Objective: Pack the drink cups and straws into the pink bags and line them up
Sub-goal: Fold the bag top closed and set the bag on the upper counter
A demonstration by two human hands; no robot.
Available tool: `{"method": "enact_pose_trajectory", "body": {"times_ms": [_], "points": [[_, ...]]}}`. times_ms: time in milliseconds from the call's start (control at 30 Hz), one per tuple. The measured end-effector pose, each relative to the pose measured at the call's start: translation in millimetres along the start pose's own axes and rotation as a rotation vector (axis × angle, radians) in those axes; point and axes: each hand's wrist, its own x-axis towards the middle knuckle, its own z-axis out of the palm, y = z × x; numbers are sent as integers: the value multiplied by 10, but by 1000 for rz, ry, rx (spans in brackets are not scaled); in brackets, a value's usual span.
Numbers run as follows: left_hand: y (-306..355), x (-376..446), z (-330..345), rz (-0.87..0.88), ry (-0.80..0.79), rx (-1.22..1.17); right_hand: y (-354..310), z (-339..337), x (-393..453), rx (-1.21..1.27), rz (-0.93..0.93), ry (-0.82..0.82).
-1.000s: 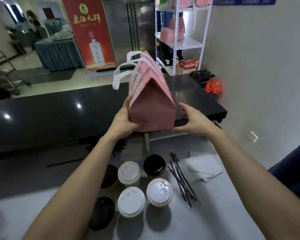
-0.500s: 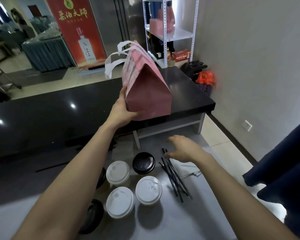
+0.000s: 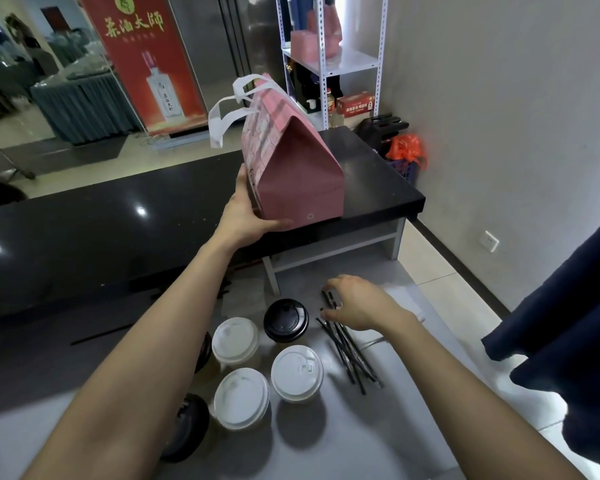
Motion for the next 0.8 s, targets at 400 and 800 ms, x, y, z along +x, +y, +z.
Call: {"method": "enact_pose_trajectory", "body": {"times_ms": [400, 800], "points": [[-345, -839, -467, 52, -5, 246, -602, -184, 84, 13, -137, 62], [-1674, -2169, -1695, -184, -197, 725, -2300, 201, 122, -48, -361, -17]]}}
